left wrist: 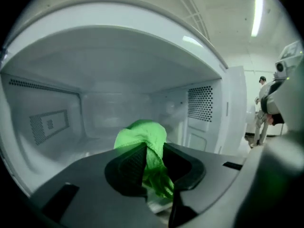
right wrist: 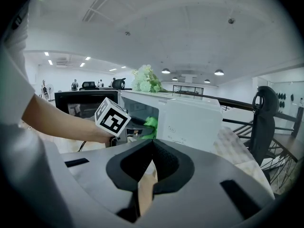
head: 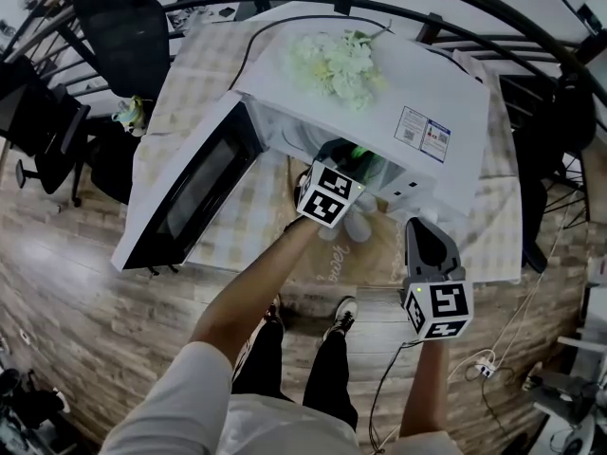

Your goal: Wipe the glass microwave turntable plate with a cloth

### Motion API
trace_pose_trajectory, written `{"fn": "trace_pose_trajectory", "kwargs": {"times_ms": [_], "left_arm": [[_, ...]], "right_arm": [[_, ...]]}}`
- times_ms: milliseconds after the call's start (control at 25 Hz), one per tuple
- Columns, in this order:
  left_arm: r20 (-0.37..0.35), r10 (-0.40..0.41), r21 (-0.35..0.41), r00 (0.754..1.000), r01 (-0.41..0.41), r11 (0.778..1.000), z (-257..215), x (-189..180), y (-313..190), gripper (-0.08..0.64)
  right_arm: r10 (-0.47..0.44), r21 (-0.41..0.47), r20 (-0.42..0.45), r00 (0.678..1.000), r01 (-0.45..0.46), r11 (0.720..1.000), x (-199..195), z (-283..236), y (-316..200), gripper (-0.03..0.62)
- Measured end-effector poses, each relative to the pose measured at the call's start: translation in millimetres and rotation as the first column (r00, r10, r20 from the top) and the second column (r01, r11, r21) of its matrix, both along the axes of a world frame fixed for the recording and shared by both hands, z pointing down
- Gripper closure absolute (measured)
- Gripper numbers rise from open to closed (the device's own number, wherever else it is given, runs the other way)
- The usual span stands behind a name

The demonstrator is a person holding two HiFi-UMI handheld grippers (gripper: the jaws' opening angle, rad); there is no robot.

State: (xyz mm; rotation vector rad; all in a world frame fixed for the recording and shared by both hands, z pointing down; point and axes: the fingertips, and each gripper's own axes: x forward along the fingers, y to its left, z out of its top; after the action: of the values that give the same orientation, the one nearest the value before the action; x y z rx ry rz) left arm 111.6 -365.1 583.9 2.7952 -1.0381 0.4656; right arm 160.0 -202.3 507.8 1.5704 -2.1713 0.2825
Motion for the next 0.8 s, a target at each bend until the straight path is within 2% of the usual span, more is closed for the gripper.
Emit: {"fn": "trace_pose_trajectory", "kwargs": {"times_ms": [80,200,320,400,480,640,800], "left_arm": [[0.052,-0.080,0.045,0.995,0.078,0.996,-2.9,-26.4,-22.3,0.453],[0.134,-0.206,0.081,0.969,0.196,0.977,0.0,-71.8,-56.4,0.453],[0.199,-0.259,0.068,0.945,0.250,0.966,12.7,-103.3,-77.1,0.453],[0.232,-0.237,0.056,0.943,0.230,0.972,21.6,-107.0,-80.2,0.453],[0.237,-0.192,0.047,0.952,0.186,0.981,26.2,-99.6,-76.4,0.453],[0.230,-0.066,0.052,0.971,0.055,0.997,27.4,-66.4,-57.0,0.453],[0.292,0.029,0.092,0.956,-0.059,0.994,27.7,-26.6,-36.5,0.456]], "right_arm": [[0.004,-0.002,0.002,1.000,-0.004,1.000,1.7,0.9,0.5,0.577],[0.005,-0.010,0.008,1.000,-0.005,1.000,1.1,5.1,2.0,0.577],[-0.002,-0.020,0.008,1.000,0.002,1.000,-0.9,10.9,2.4,0.577],[-0.005,-0.023,0.008,1.000,0.005,1.000,-1.5,13.4,1.5,0.577],[-0.009,-0.025,0.010,1.000,0.009,1.000,-2.6,14.7,0.6,0.577],[-0.019,-0.028,0.009,1.000,0.020,0.999,-6.9,15.2,0.0,0.577],[-0.026,-0.032,0.009,1.000,0.026,0.999,-9.6,17.3,-1.2,0.577]]}}
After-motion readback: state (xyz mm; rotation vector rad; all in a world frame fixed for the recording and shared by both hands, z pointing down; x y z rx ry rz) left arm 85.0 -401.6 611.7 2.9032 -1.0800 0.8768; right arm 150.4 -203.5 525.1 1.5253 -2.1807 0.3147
